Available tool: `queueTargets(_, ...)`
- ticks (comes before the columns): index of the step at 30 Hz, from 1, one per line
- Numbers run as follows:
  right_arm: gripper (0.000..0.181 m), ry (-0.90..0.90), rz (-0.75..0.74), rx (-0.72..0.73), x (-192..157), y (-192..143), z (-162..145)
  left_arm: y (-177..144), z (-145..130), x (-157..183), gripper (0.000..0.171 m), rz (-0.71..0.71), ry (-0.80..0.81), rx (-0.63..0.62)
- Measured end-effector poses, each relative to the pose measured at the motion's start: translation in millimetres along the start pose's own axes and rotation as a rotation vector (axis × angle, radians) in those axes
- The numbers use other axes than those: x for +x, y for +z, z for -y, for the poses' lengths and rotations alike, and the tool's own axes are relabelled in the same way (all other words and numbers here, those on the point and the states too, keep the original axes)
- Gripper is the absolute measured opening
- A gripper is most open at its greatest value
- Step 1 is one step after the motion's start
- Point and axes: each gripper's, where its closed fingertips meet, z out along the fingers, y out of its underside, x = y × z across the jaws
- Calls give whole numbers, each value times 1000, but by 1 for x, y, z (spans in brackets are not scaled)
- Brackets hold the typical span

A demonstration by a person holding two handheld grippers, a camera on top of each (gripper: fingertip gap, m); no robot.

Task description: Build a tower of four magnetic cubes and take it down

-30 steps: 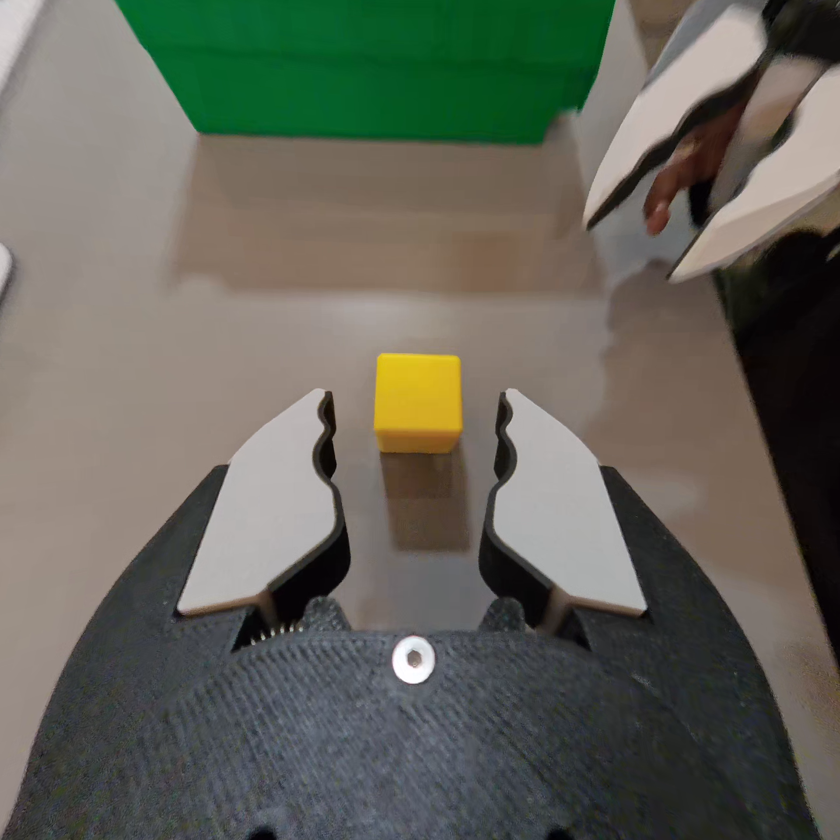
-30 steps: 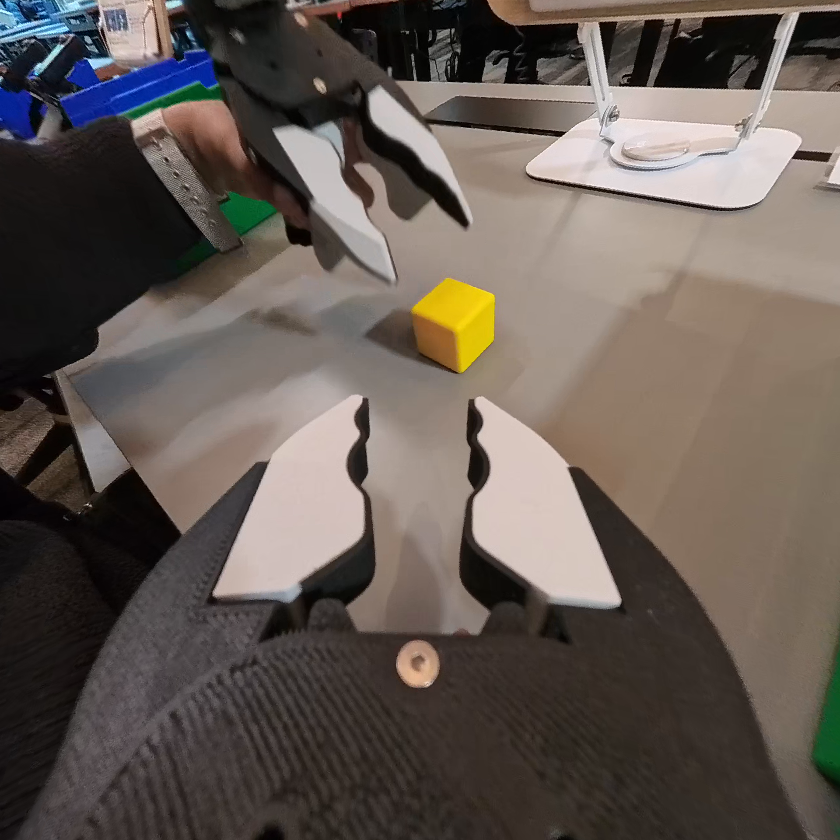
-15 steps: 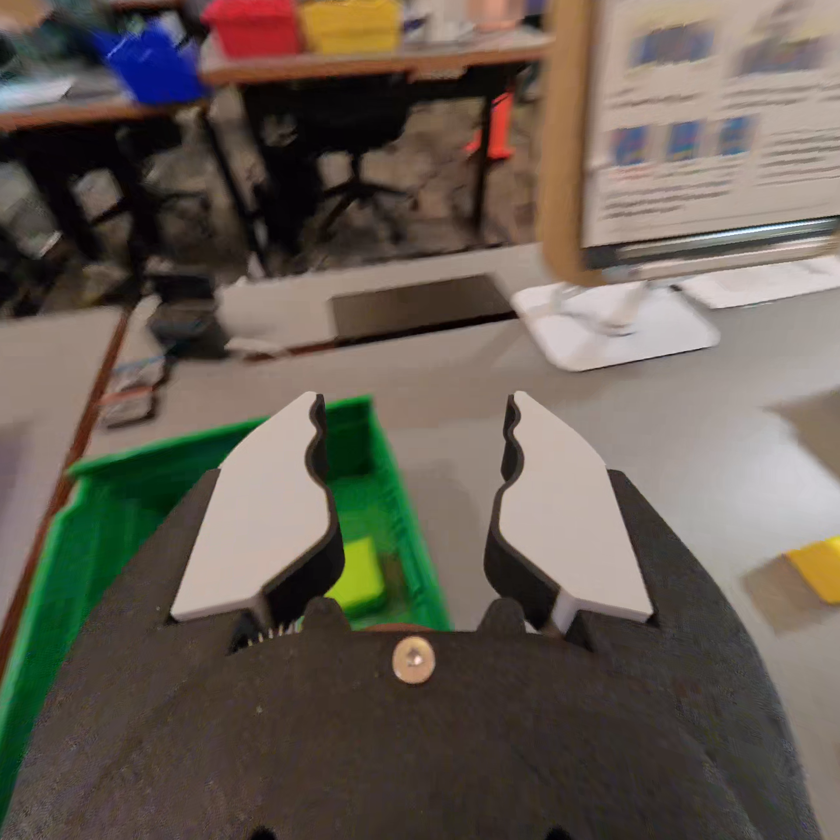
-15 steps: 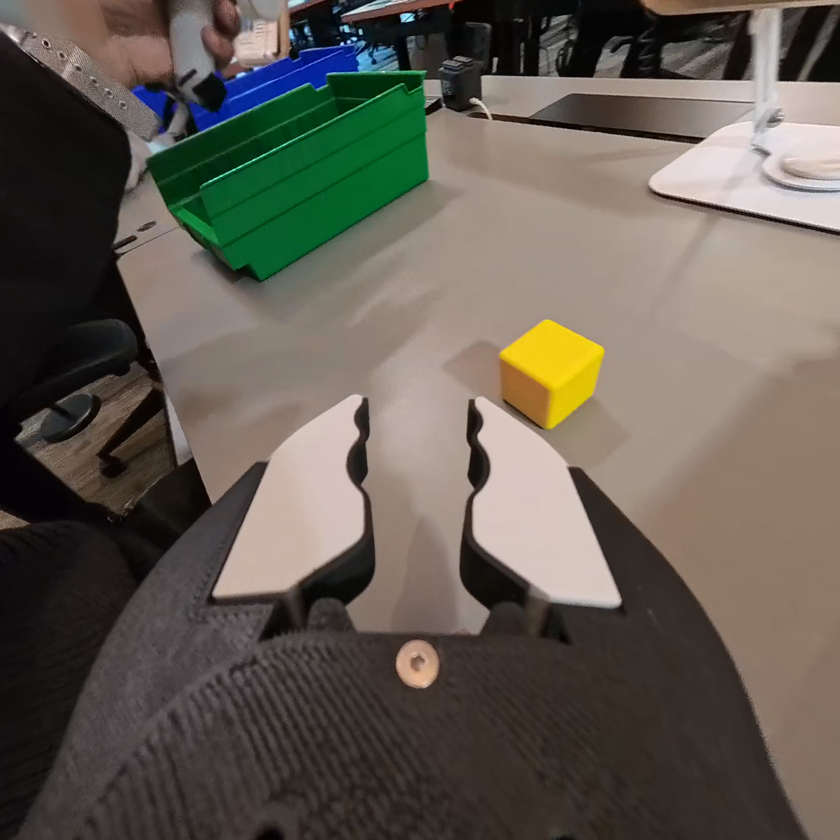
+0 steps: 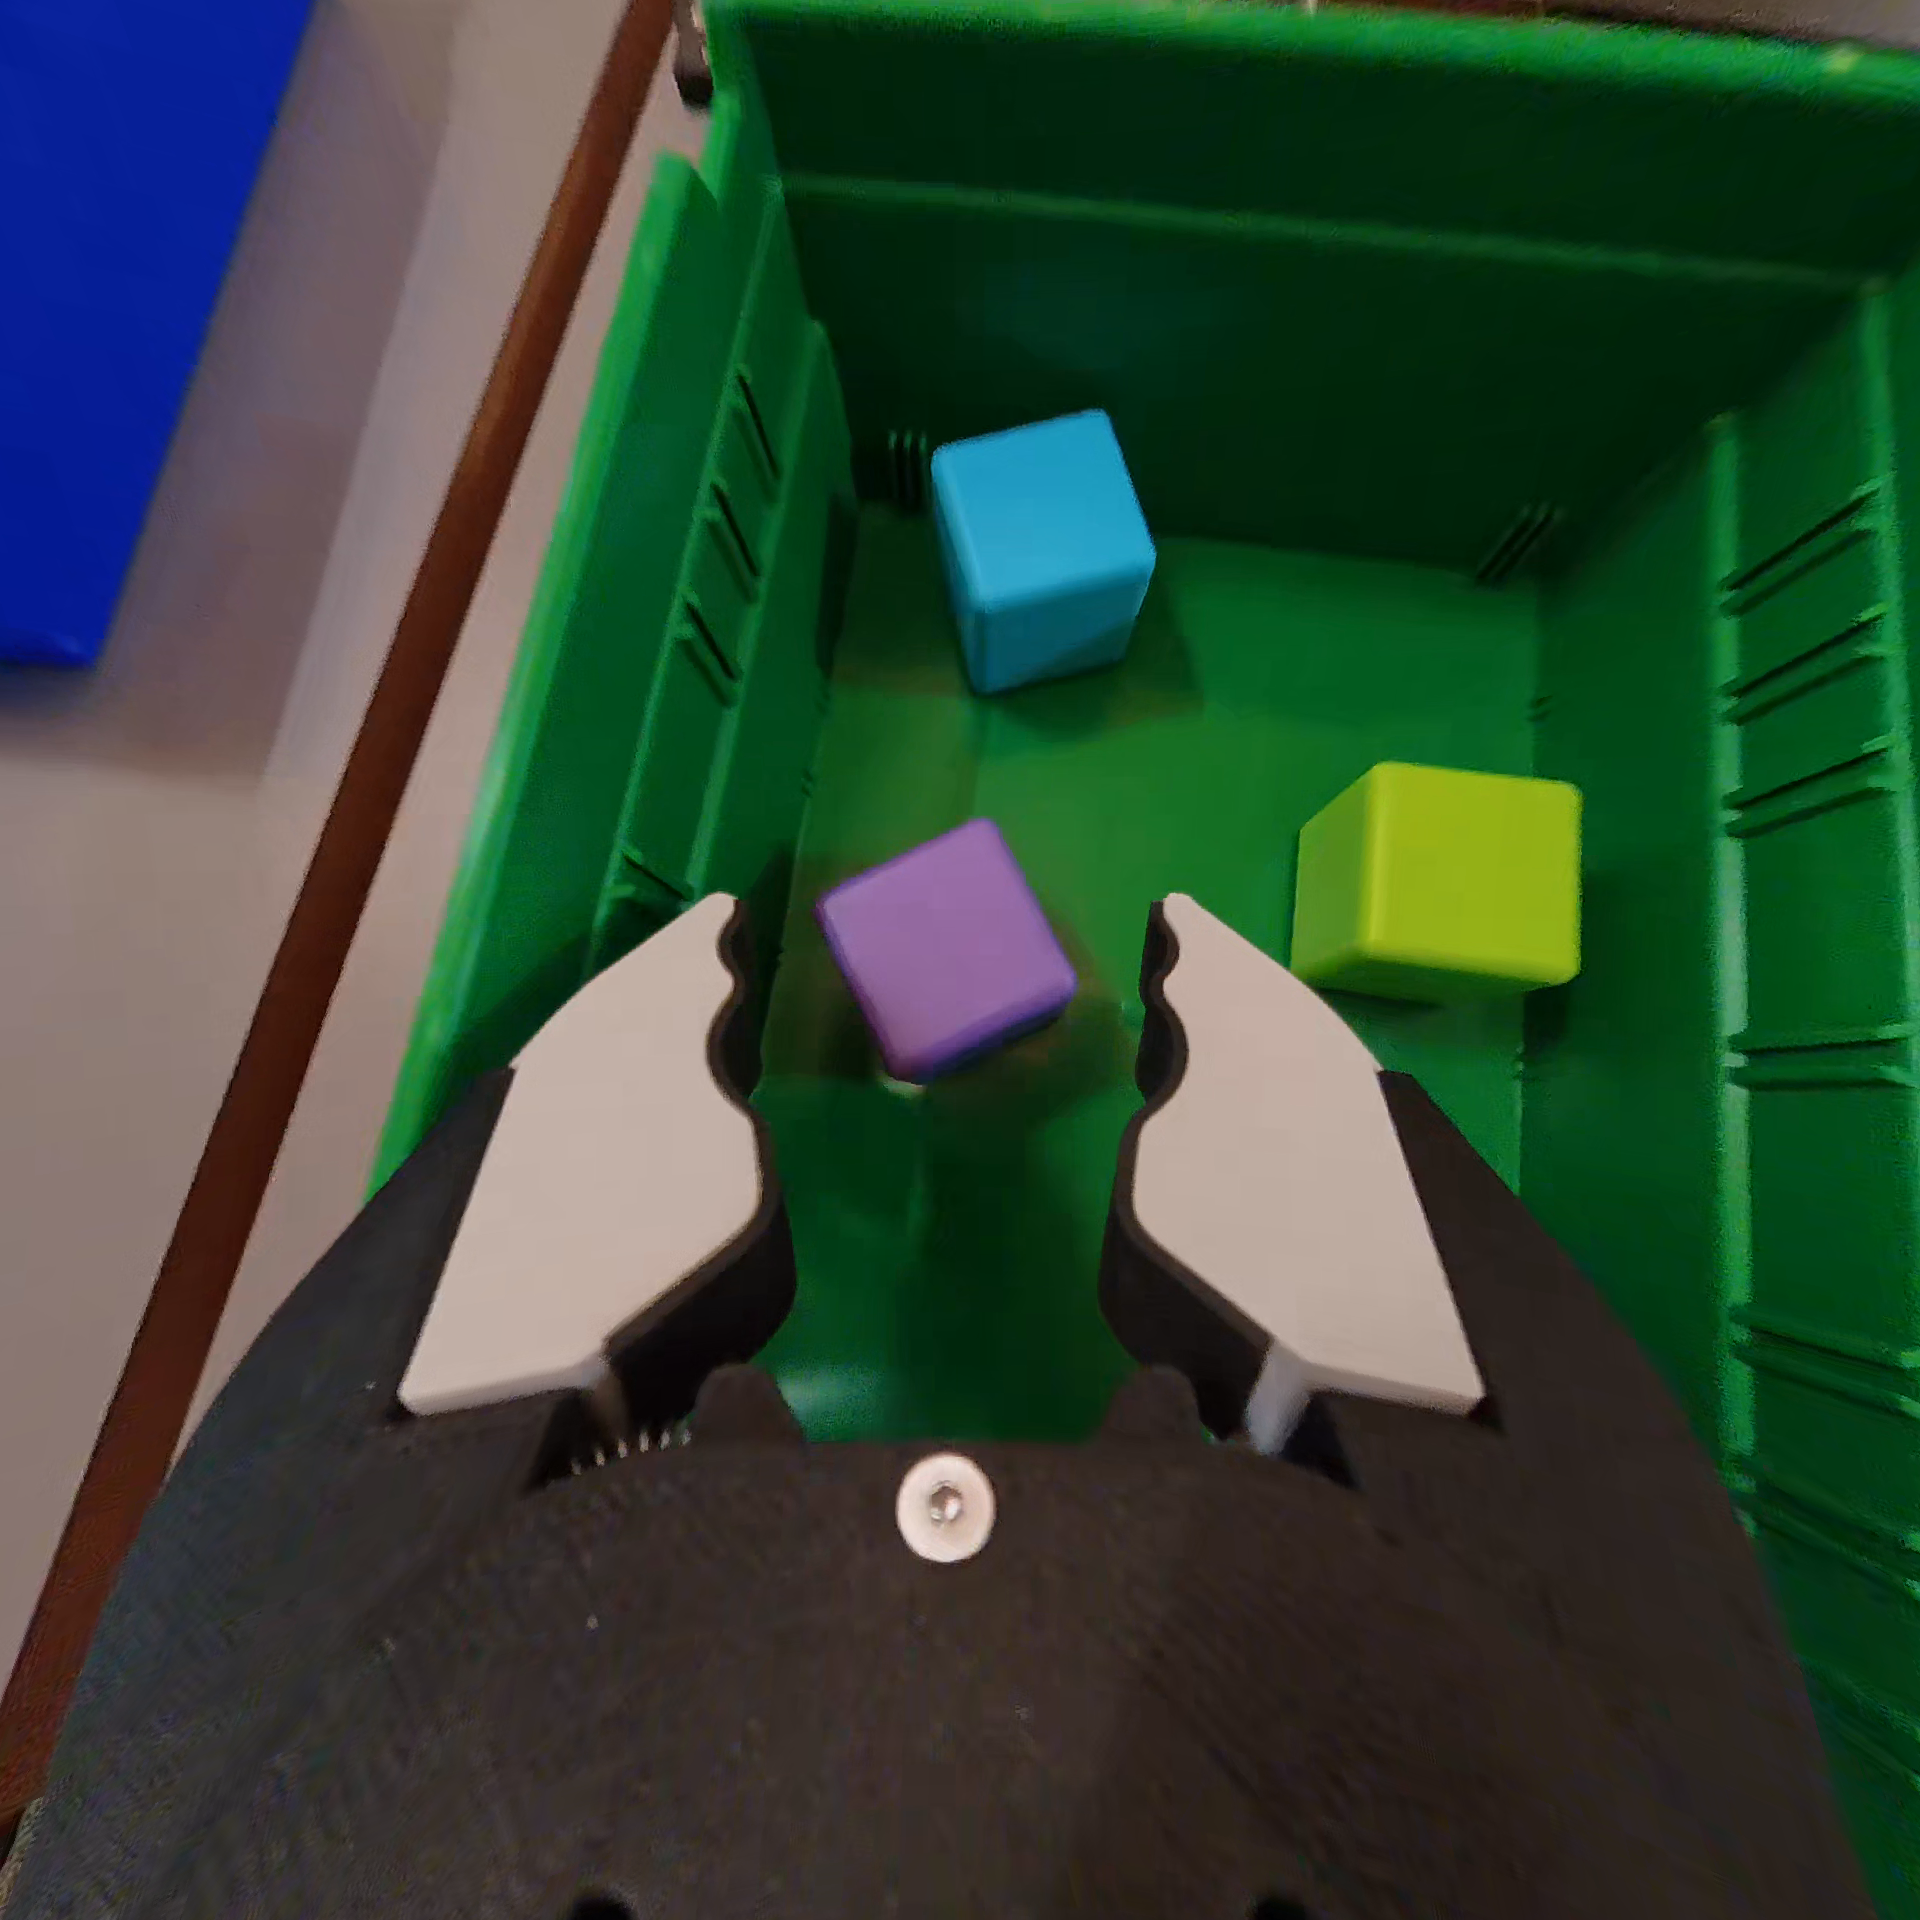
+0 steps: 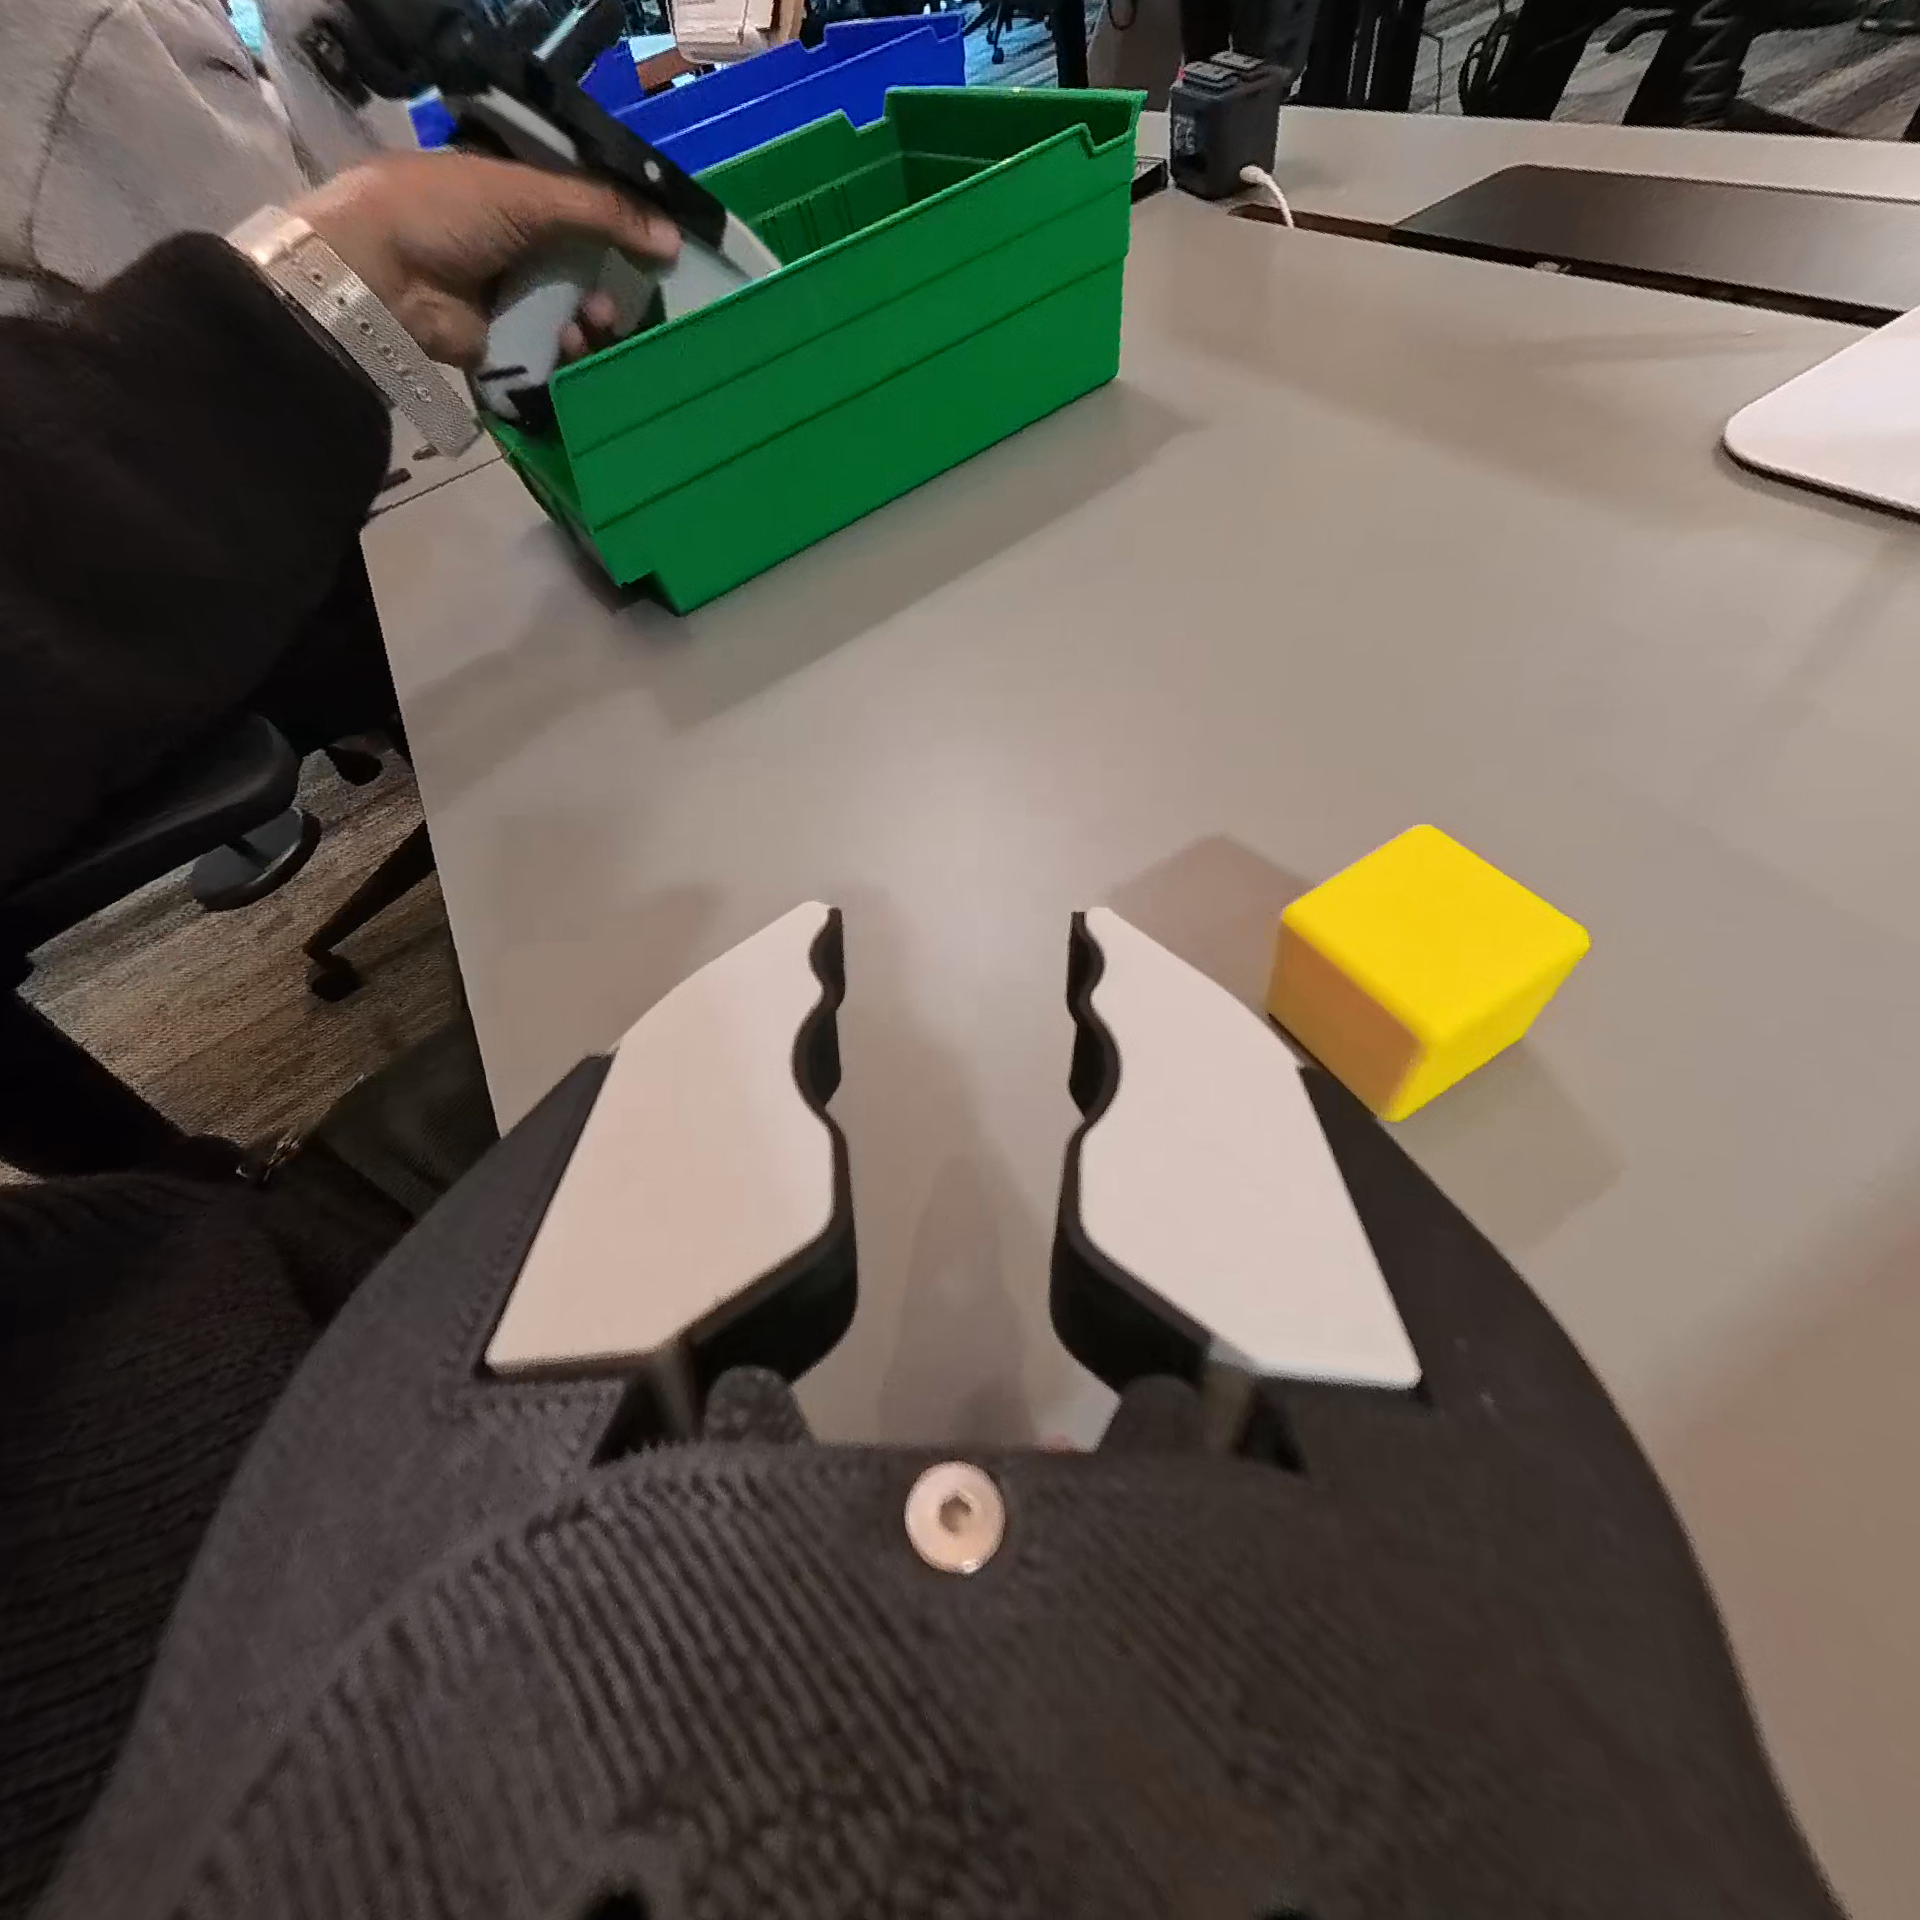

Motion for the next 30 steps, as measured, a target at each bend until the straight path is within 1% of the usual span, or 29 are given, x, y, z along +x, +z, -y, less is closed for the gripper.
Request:
queueTargets(3, 42, 1, 2, -2, 0, 0, 0, 11, -12, -3, 73, 36, 1, -68)
queueTargets(7, 42, 12, -5, 5, 2, -3, 0, 14, -15, -7, 68, 94, 25, -101)
queueTargets(9, 42, 22, -10, 8, 3, -6, -1, 17, -19, -7, 66, 98, 32, -130)
queueTargets(11, 42, 28, -17, 14, 4, -9, -1, 19, -20, -6, 55, 93, 43, -145)
queueTargets(12, 42, 30, -21, 17, 5, -10, -1, 19, -18, -6, 52, 91, 58, -137)
queueTargets(13, 42, 32, -25, 19, 6, -12, -1, 17, -15, -10, 47, 105, 76, -122)
queueTargets(15, 42, 37, -33, 24, 7, -14, -1, 11, -9, -13, 47, 90, 99, -120)
queueTargets(17, 42, 43, -38, 25, 8, -15, -1, -4, 8, -11, 46, 53, 94, -59)
queueTargets(20, 42, 50, -45, 23, 10, -17, -3, -37, 42, 1, 46, -1, 126, 54)
queueTargets(22, 42, 56, -48, 23, 10, -17, -3, -66, 65, 17, 46, -22, 187, 146)
queueTargets(24, 42, 61, -51, 21, 11, -18, -4, -97, 87, 44, 46, -67, 252, 249)
queueTargets(27, 42, 68, -62, 23, 13, -22, -6, -136, 109, 105, 46, -210, 365, 391)
queueTargets(28, 42, 72, -68, 25, 14, -23, -6, -147, 111, 130, 46, -282, 406, 426)
queueTargets(30, 42, 79, -80, 29, 16, -28, -8, -160, 108, 178, 46, -434, 456, 457)
